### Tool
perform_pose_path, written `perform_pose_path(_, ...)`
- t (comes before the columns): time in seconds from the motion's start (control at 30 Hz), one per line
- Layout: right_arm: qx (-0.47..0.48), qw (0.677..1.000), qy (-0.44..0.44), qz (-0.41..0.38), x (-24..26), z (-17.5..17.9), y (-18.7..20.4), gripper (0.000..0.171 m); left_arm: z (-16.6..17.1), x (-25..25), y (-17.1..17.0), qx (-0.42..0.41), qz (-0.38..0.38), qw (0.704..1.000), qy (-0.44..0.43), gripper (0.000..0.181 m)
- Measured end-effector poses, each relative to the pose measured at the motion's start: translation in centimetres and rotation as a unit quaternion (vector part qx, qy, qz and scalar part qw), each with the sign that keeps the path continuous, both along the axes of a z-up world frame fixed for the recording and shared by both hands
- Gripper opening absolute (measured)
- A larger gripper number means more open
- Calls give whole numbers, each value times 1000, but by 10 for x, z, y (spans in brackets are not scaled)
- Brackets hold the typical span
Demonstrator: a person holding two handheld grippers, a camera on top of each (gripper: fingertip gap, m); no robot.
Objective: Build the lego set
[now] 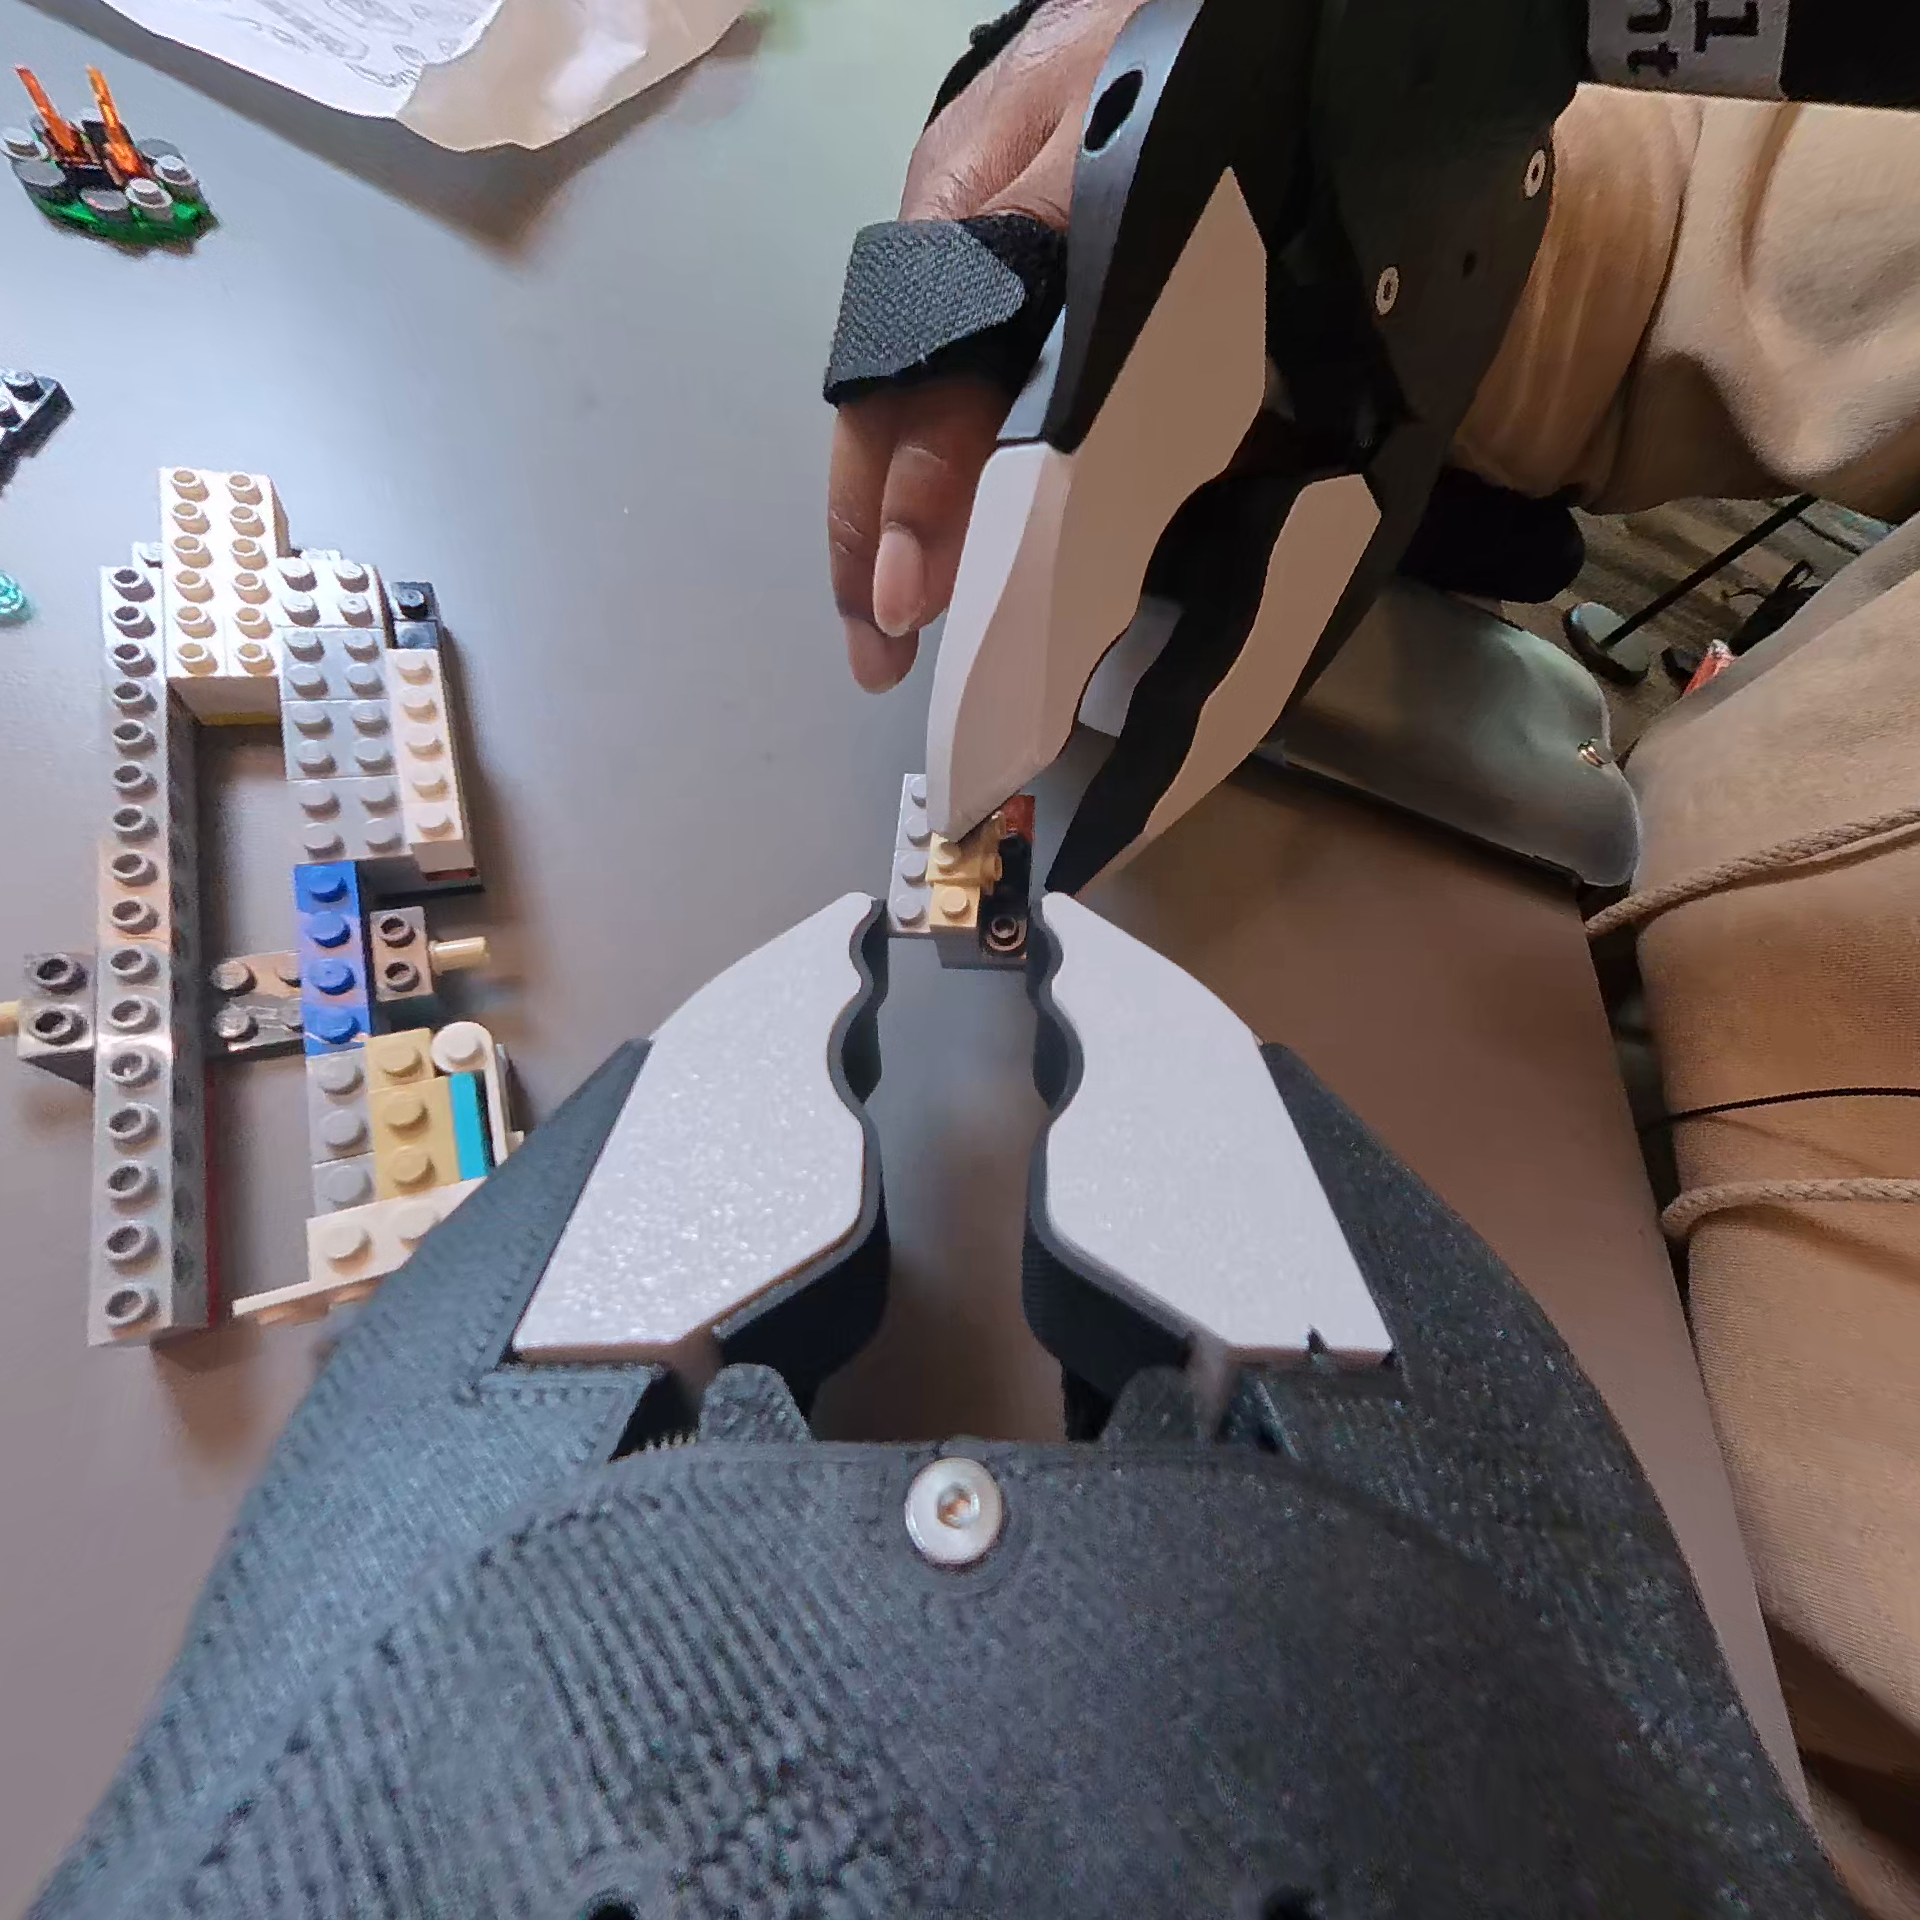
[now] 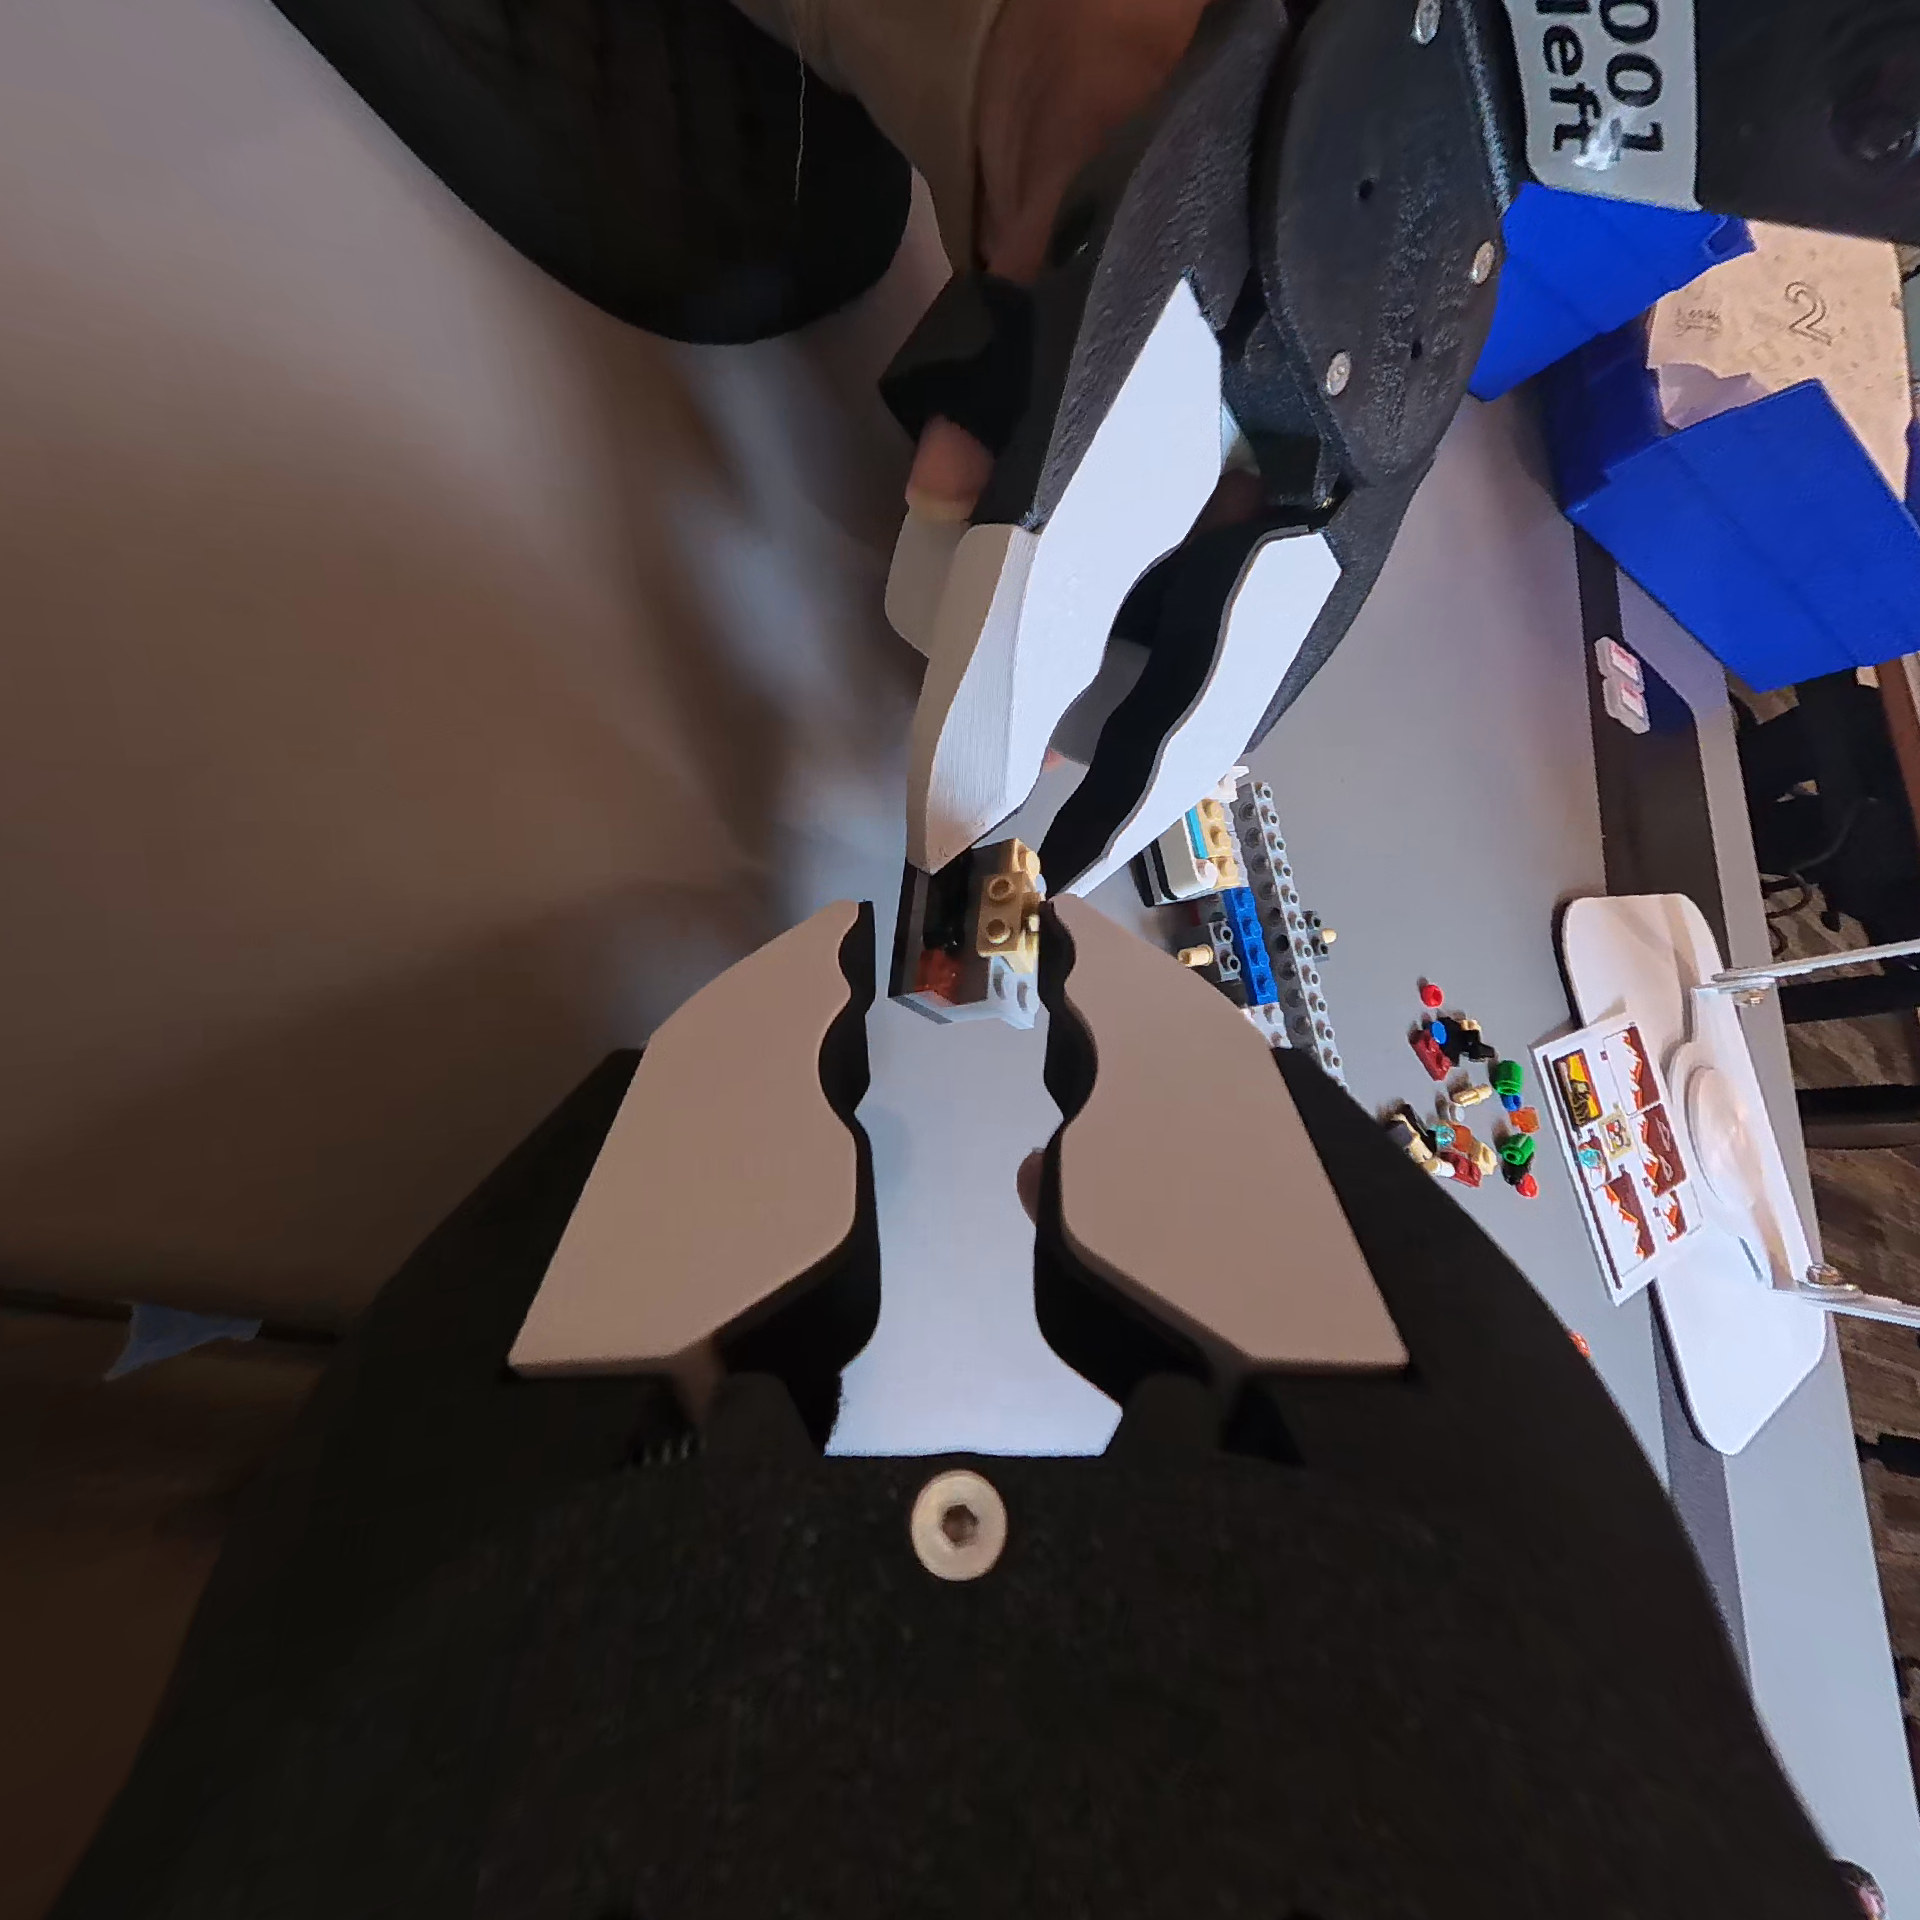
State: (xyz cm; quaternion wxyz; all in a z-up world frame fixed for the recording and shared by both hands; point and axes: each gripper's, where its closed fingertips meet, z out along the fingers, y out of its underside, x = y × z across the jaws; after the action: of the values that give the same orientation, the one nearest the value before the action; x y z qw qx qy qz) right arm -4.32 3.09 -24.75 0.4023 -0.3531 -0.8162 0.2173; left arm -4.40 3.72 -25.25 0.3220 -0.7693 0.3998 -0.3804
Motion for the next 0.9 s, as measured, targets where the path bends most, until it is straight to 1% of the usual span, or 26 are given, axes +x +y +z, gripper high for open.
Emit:
perform_pose_path(0.03,0,1000,2,0,0,0,0,30,0,0,0,-2,2,1000,-2,26)
perform_pose_path(0.3,-2,1000,10,-1,0,3,0,31,3,-1,1,-13,3,1000,-16,26)
perform_pose_path(0.9,-10,1000,8,7,1,3,-3,30,2,1,-3,-14,-8,1000,-13,25)
